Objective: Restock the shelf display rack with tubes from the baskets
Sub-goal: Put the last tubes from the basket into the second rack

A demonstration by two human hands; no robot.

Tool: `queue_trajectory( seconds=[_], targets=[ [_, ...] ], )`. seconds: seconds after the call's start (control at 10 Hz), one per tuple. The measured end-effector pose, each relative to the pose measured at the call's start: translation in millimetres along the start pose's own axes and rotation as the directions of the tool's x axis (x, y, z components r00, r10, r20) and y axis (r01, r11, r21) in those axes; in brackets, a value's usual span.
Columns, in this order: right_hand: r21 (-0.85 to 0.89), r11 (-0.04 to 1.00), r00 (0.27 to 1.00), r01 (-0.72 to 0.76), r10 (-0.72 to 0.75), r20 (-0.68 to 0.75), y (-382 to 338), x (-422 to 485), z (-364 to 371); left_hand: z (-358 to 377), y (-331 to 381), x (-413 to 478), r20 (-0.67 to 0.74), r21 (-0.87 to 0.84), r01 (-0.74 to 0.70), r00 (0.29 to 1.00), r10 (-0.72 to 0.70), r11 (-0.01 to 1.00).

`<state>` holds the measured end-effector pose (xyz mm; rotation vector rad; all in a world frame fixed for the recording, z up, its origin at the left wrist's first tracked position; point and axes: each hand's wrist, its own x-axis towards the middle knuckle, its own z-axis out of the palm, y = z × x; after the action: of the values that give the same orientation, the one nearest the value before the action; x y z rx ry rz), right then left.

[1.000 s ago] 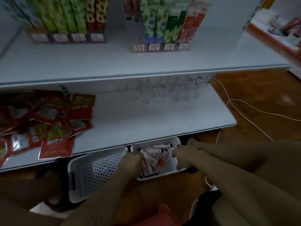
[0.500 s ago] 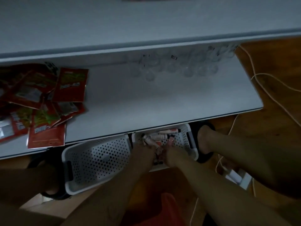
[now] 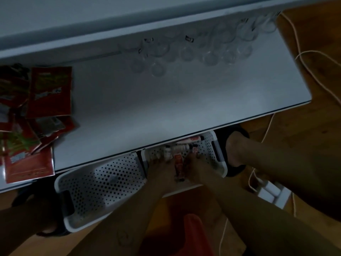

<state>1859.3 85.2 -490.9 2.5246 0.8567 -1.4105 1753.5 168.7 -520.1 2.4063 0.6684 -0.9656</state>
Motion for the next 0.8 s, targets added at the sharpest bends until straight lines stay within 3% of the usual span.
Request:
queue_trajectory(
  seconds=[0.1, 0.3, 0.5, 0.6, 0.7, 0.8],
  targets=[
    [0.072, 0.995, 0.986, 0.066, -0.054, -0.155, 18.7, 30.0, 29.9, -1.7, 1.8, -7.2, -0.083, -0.034, 0.003, 0.997, -0.005, 0.999],
    [0.103, 0.988, 0.992, 0.113, -0.106, -0.076, 15.9, -3.3, 1.8, -30.3, 2.5, -34.8, -0.111, -0.148, -0.056, 0.993, 0.040, 0.987],
    [0.109, 0.972, 0.962, 0.207, -0.181, -0.206, -3.1, -51.4, -22.8, -62.1, -0.8, -66.6, -0.257, -0.242, -0.087, 0.966, 0.023, 0.966],
    [0.111, 0.958, 0.921, 0.264, -0.217, -0.324, -15.4, -71.5, -41.3, -81.2, -1.1, -84.4, -0.365, -0.230, -0.098, 0.931, 0.008, 0.968],
    [0.125, 0.930, 0.829, 0.346, -0.241, -0.504, -24.0, -89.2, -62.9, -105.5, 1.1, -104.2, -0.453, -0.202, -0.080, 0.891, -0.021, 0.976],
    [0.115, 0.898, 0.766, 0.424, -0.289, -0.574, -33.2, -112.7, -88.6, -134.2, 0.9, -124.2, -0.531, -0.183, -0.086, 0.847, -0.025, 0.979]
  ],
)
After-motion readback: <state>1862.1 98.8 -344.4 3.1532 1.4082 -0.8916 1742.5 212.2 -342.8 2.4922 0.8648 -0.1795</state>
